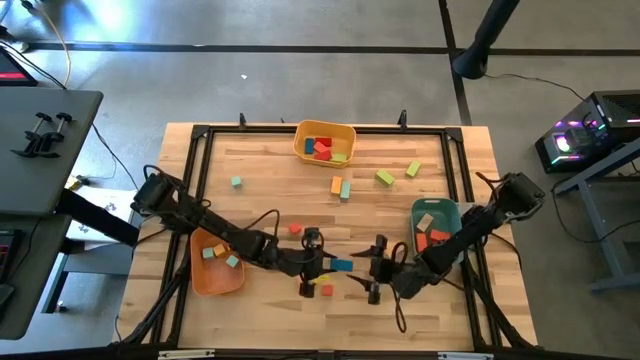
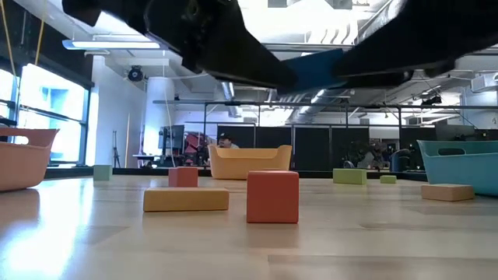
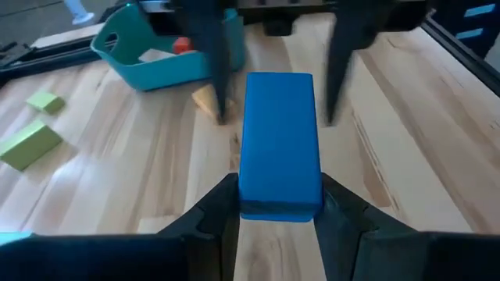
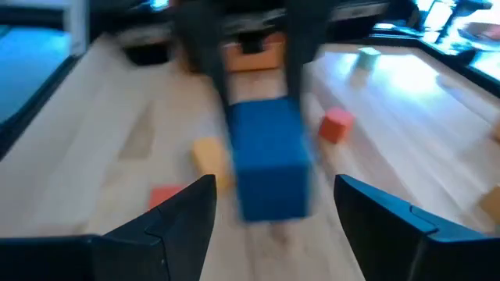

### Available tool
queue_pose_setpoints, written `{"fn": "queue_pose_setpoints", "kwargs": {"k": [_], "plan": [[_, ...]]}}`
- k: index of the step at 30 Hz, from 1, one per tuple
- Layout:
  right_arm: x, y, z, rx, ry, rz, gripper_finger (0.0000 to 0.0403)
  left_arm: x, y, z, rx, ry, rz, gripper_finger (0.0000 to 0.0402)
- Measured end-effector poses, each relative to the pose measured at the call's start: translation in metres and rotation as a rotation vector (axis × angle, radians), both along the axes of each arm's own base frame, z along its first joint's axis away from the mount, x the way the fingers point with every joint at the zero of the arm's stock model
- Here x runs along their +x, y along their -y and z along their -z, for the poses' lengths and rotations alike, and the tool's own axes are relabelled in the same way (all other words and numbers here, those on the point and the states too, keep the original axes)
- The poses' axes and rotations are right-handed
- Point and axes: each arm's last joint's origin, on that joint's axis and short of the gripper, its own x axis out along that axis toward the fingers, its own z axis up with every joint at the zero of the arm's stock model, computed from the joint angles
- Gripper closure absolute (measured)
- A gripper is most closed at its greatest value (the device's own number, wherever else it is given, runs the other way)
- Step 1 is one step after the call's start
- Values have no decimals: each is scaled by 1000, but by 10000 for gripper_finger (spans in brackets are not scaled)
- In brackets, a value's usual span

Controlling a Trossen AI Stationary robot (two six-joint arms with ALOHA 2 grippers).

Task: Sort blocks by size
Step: Put the thick blue rectangular block into the green bin

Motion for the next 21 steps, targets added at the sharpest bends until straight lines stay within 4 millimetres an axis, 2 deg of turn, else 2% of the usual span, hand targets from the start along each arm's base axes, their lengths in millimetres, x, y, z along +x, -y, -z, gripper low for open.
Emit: {"fn": "queue_pose_setpoints", "kwargs": {"k": [7,9,14,17,21], "plan": [[7,8,-2,42,15,15,163,1,0,-1,-13,12,-3,295],[7,7,-2,46,14,6,187,1,-1,-1,-28,12,-9,294],[6,8,-2,46,13,31,275,4,-9,0,-70,7,-46,271],[-4,14,-7,69,-6,161,273,7,-18,0,-97,4,-112,247],[-37,25,-20,122,-83,334,273,4,-24,8,-126,-74,-152,229]]}}
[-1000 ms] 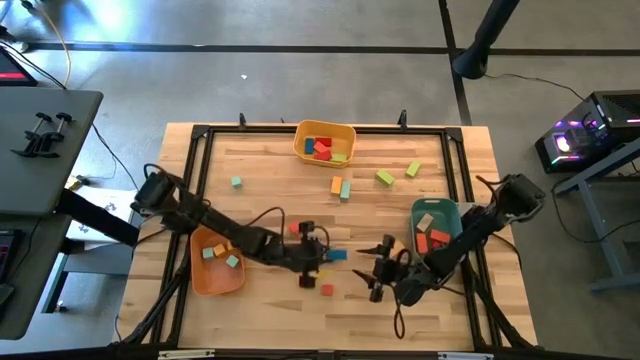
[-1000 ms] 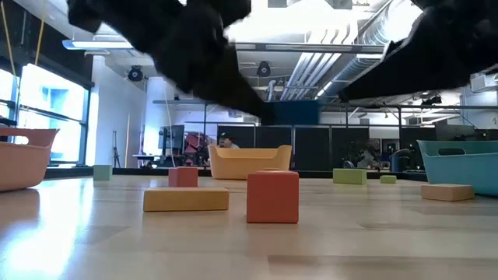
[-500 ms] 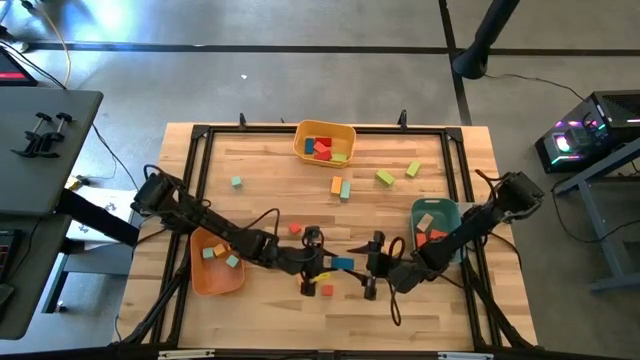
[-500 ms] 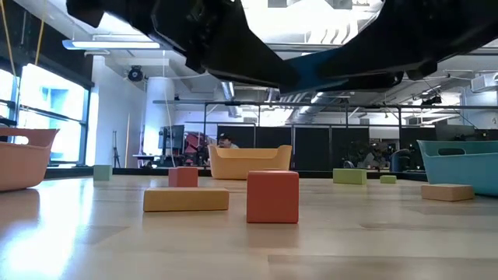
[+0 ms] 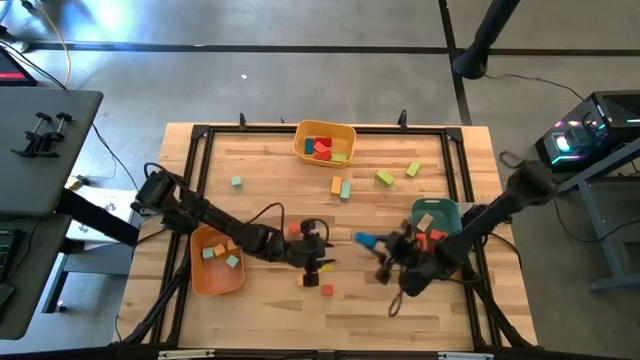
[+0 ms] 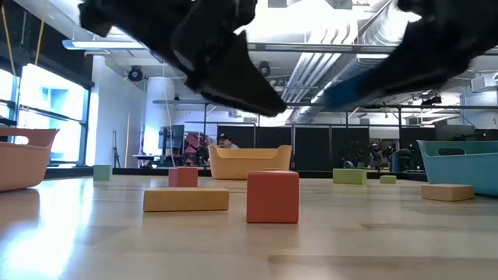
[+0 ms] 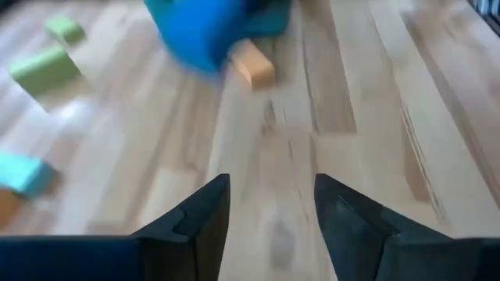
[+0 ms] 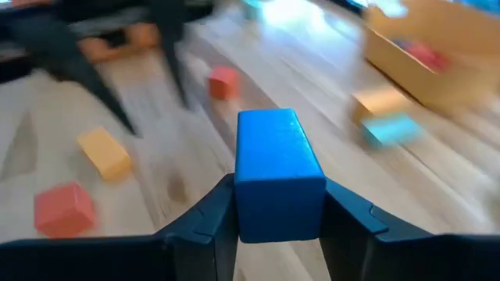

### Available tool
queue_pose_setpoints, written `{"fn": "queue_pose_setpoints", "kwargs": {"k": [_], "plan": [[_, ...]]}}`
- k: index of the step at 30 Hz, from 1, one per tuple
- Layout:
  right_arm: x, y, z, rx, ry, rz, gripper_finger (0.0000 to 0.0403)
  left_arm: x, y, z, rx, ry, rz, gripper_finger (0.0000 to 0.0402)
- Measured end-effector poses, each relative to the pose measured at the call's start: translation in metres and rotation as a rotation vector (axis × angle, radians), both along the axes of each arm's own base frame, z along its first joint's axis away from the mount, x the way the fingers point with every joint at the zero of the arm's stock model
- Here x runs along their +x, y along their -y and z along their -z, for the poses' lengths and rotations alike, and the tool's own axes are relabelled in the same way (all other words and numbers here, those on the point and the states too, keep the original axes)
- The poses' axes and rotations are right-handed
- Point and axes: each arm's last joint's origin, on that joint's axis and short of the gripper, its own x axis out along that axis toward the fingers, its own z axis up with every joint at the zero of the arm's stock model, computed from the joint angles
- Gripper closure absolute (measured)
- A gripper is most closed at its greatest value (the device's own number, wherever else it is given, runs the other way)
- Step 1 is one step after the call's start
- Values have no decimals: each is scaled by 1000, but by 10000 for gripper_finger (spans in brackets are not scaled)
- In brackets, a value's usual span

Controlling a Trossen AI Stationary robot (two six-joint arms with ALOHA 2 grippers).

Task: Sort blocks by size
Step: Put the thick blue rectangular block into the green bin, then put the thin yellow rectangular block into the yellow bin

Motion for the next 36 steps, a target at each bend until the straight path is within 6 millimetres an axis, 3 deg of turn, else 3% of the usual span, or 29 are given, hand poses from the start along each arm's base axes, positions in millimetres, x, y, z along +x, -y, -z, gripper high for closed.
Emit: {"fn": "queue_pose_setpoints", "kwargs": {"k": [5,12,17,25,31,36], "plan": [[-41,10,-32,163,-123,202,273,-3,-2,4,-12,-47,-34,226],[-78,28,-59,278,-546,587,273,-3,1,4,-15,-40,-23,226],[-89,33,-48,307,-647,721,273,-3,1,3,-15,-39,-26,225],[-99,49,-17,282,-669,852,268,-3,1,3,-15,-35,-25,225],[-101,56,-10,264,-706,886,165,-3,1,3,-15,-35,-26,225],[-96,51,-19,157,-529,757,144,-3,1,3,-30,-32,-35,225]]}}
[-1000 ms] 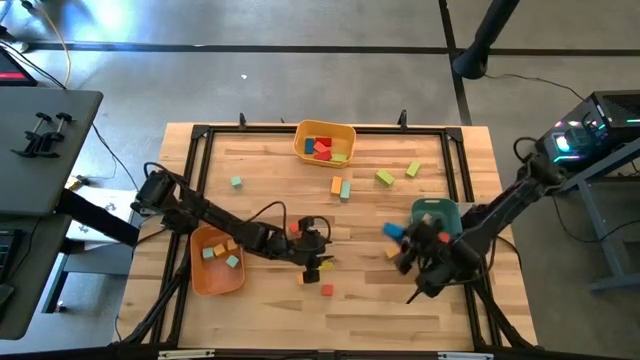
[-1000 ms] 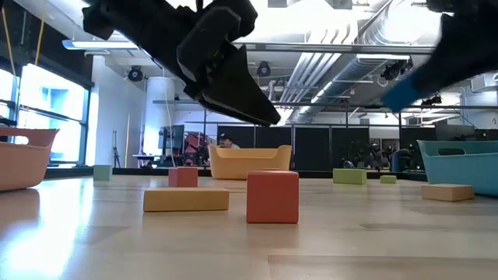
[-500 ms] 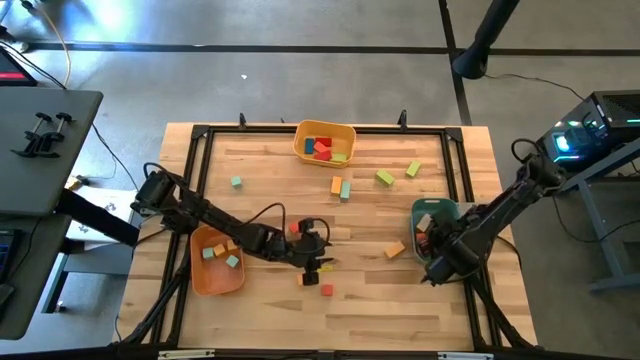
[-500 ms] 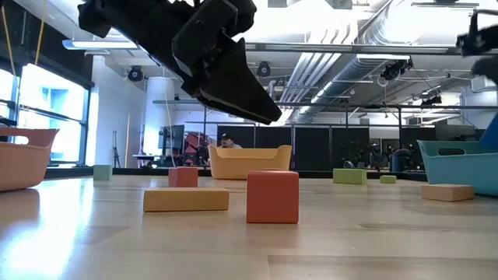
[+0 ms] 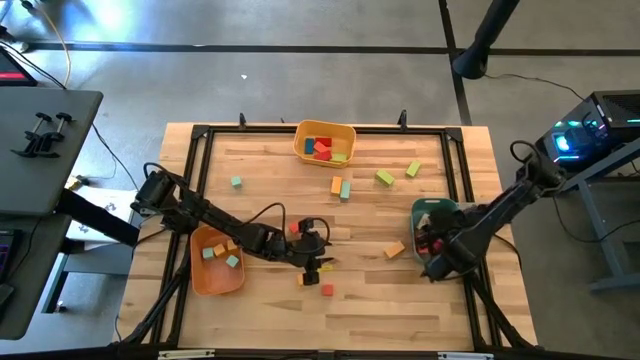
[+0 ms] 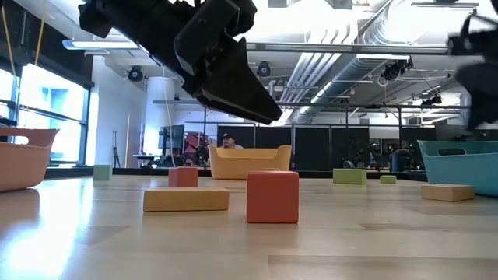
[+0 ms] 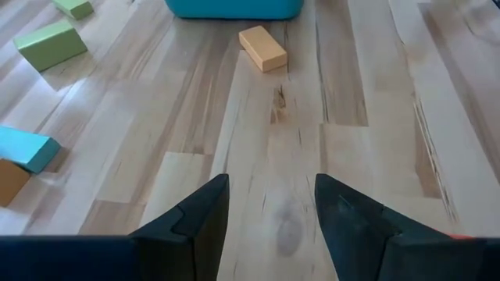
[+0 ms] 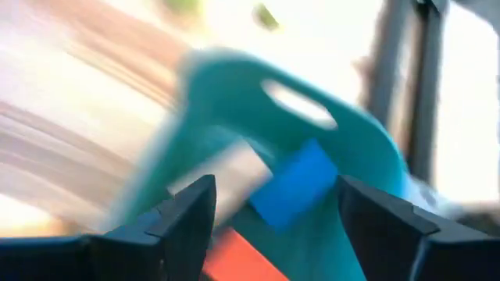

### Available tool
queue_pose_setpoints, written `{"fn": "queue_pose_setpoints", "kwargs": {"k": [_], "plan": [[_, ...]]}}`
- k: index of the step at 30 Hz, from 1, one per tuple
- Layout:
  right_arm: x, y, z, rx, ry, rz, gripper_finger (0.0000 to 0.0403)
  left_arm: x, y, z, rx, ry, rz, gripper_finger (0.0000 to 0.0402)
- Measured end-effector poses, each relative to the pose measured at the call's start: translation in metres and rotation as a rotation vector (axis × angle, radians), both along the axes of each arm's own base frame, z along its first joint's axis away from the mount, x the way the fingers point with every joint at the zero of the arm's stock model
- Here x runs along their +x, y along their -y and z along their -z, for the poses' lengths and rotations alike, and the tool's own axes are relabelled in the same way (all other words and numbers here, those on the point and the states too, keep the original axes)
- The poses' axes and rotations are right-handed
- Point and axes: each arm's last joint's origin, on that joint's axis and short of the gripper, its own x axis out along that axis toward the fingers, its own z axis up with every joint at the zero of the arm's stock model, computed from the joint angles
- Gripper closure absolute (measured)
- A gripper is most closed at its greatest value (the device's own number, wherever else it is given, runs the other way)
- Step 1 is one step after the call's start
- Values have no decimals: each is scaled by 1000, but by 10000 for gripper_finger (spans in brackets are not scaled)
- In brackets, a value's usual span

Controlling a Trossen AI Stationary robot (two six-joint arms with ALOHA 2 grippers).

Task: Sort blocks by size
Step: Put the thin yellow rectangular block into the yellow bin

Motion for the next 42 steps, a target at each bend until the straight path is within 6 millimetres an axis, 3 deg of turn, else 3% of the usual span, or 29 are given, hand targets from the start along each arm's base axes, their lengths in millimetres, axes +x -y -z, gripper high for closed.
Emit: {"fn": "queue_pose_setpoints", "kwargs": {"k": [8,13,22,34,42], "plan": [[25,-29,-9,-160,484,-353,141,0,1,-1,-25,11,-13,225],[49,-49,-13,-179,589,-530,140,2,3,-4,-35,54,-6,225],[91,-70,-2,-245,520,-764,140,5,4,-9,-16,105,19,225],[124,-61,32,30,406,-842,140,5,4,-10,11,118,4,225],[133,-52,29,22,210,-1185,140,1,15,-10,13,123,28,225]]}}
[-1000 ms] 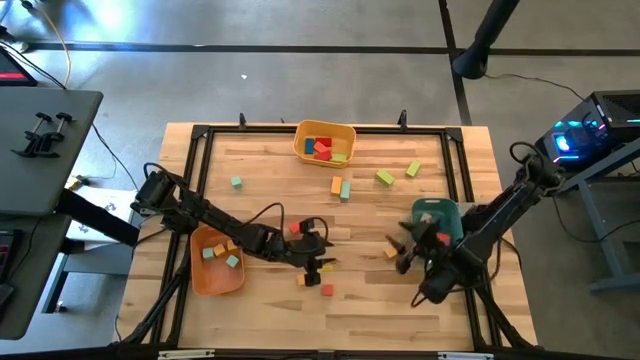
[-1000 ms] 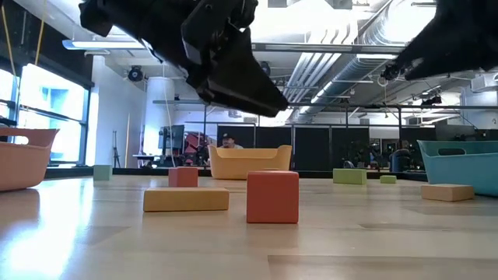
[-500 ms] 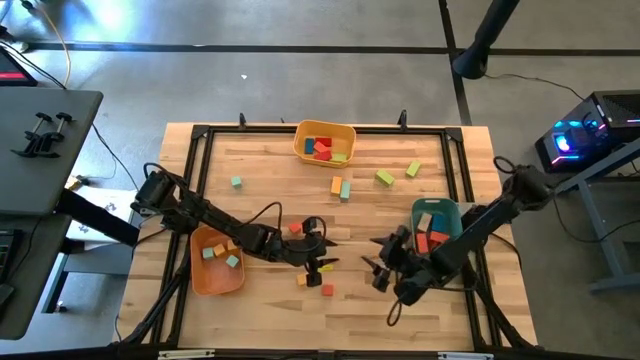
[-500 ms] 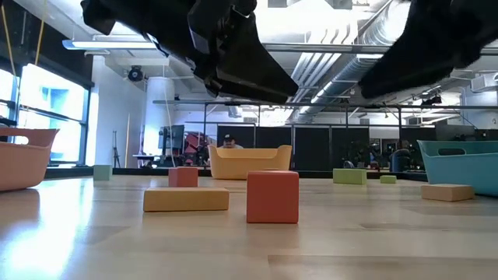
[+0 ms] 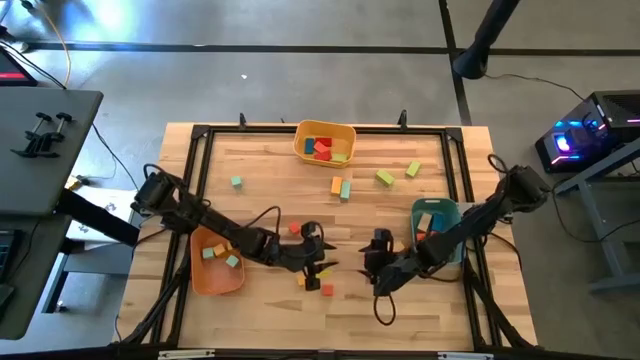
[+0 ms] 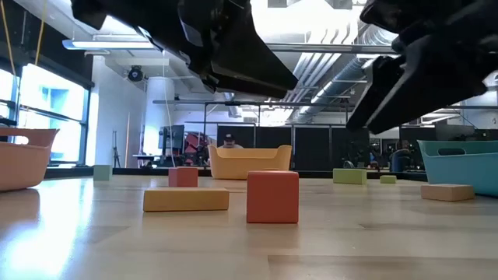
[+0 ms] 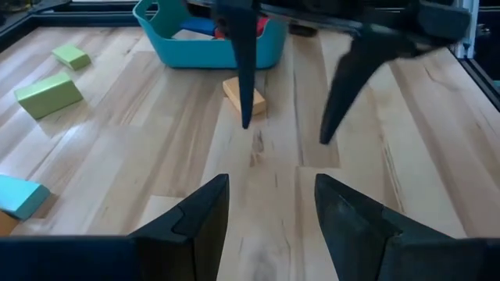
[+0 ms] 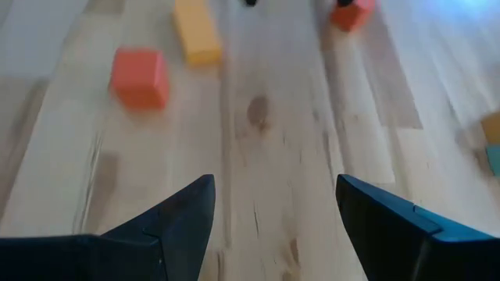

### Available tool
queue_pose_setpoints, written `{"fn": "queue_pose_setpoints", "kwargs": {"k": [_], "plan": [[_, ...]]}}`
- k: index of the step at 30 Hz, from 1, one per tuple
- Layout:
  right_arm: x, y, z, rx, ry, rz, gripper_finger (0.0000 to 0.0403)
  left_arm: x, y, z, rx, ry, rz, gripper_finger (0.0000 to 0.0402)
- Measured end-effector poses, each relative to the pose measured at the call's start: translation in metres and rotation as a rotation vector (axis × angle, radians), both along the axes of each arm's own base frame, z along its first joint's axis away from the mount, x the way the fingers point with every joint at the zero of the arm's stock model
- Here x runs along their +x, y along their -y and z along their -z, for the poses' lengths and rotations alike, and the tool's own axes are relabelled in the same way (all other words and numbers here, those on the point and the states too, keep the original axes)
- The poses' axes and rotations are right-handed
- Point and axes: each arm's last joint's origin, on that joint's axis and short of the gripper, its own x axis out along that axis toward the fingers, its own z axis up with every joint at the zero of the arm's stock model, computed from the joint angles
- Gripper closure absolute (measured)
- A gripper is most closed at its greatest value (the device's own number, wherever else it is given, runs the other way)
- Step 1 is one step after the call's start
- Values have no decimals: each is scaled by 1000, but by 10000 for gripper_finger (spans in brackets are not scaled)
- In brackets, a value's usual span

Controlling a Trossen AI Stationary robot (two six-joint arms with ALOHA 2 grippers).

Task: Sort blocks by size
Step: Put the thin yellow rectangular block into the yellow bin

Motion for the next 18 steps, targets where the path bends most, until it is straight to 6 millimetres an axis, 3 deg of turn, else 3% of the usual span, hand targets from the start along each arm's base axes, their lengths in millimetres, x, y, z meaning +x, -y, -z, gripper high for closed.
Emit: {"fn": "queue_pose_setpoints", "kwargs": {"k": [11,18], "plan": [[3,33,-31,-85,-434,-152,140,-4,9,0,12,3,-7,225],[-7,48,-23,-118,-627,-366,140,-6,13,1,7,0,1,225]]}}
